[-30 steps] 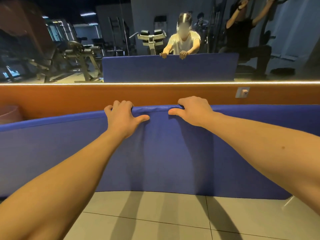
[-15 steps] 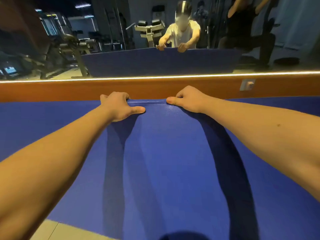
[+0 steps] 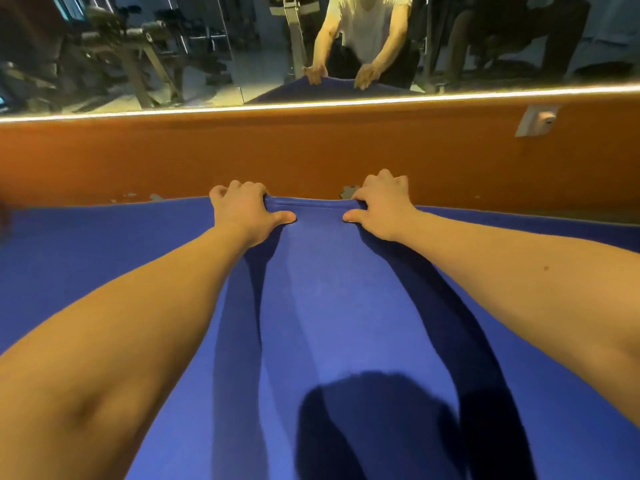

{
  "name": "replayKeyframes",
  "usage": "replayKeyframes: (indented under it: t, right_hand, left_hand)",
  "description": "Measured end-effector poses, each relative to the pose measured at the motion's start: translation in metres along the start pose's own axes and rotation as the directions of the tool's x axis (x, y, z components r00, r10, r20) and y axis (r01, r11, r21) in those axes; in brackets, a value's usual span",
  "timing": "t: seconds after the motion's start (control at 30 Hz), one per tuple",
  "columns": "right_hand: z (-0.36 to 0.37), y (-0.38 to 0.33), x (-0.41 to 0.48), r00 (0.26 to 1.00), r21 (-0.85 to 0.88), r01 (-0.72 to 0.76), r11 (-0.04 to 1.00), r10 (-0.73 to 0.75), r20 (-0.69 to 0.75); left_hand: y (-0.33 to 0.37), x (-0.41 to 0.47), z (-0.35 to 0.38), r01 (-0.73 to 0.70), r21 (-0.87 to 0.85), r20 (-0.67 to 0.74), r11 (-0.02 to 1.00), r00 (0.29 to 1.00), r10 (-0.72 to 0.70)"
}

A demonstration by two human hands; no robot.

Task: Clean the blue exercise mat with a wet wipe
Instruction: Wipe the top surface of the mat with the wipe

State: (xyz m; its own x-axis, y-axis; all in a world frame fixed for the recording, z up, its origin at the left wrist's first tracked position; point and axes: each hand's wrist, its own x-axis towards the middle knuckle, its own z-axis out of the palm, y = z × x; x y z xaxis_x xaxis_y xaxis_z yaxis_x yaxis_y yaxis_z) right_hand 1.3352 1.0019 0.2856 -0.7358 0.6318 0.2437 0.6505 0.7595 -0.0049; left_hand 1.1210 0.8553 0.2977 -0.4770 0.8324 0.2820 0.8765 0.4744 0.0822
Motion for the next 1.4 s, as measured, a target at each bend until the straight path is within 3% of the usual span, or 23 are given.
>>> replayKeyframes:
  t: [0.17, 0.33, 0.5, 0.63, 0.73, 0.83, 0.97, 1.17, 1.23, 1.3, 1.33, 1.4]
  right_hand:
    - [0.049, -0.015, 0.044, 0.991, -0.029, -0.111, 0.993, 0.109, -0.076]
    - [0.103, -0.011, 0.069, 0.968, -0.03, -0.249, 0.968, 0.248, -0.037]
    - [0.164, -0.004, 0.071, 0.954, 0.212, -0.3, 0.93, 0.291, 0.074]
    - [0.232, -0.016, 0.005, 0.906, 0.425, -0.417, 0.803, 0.329, 0.267]
    - [0.275, -0.027, -0.079, 0.836, 0.4, -0.519, 0.755, 0.35, 0.423]
    - [0.296, -0.036, -0.15, 0.807, 0.414, -0.556, 0.721, 0.348, 0.478]
    - [0.302, -0.046, -0.204, 0.813, 0.433, -0.553, 0.712, 0.35, 0.465]
    - [0.303, -0.05, -0.243, 0.902, 0.594, -0.432, 0.678, 0.311, 0.301]
    - [0.288, -0.049, -0.252, 0.859, 0.616, -0.511, 0.599, 0.361, 0.362]
    - [0.265, -0.051, -0.255, 0.771, 0.654, -0.634, 0.413, 0.405, 0.491]
    - [0.252, -0.051, -0.257, 0.72, 0.654, -0.688, 0.314, 0.412, 0.559]
    - [0.225, -0.053, -0.258, 0.667, 0.627, -0.743, 0.234, 0.342, 0.662]
  left_hand:
    - [-0.018, 0.033, 0.048, 0.083, 0.014, -0.014, 0.996, 0.996, -0.083]
    - [-0.023, 0.045, 0.102, 0.096, -0.026, 0.022, 0.995, 0.995, -0.095]
    - [-0.014, -0.002, 0.179, 0.07, -0.026, 0.209, 0.997, 0.976, -0.063]
    - [-0.003, -0.065, 0.242, 0.042, -0.061, 0.425, 0.997, 0.905, -0.012]
    - [0.005, -0.122, 0.278, -0.014, -0.05, 0.58, 0.999, 0.814, 0.041]
    - [0.013, -0.173, 0.298, -0.09, -0.07, 0.664, 0.994, 0.74, 0.113]
    - [0.023, -0.226, 0.305, -0.117, -0.031, 0.708, 0.993, 0.699, 0.104]
    - [0.048, -0.275, 0.287, -0.145, -0.06, 0.754, 0.988, 0.642, 0.141]
    - [0.057, -0.281, 0.272, -0.116, -0.119, 0.777, 0.986, 0.608, 0.165]
    - [0.071, -0.281, 0.25, -0.047, -0.193, 0.785, 0.98, 0.592, 0.183]
    - [0.079, -0.277, 0.235, 0.022, -0.236, 0.789, 0.971, 0.587, 0.179]
    - [0.098, -0.267, 0.207, 0.286, -0.32, 0.819, 0.903, 0.562, 0.112]
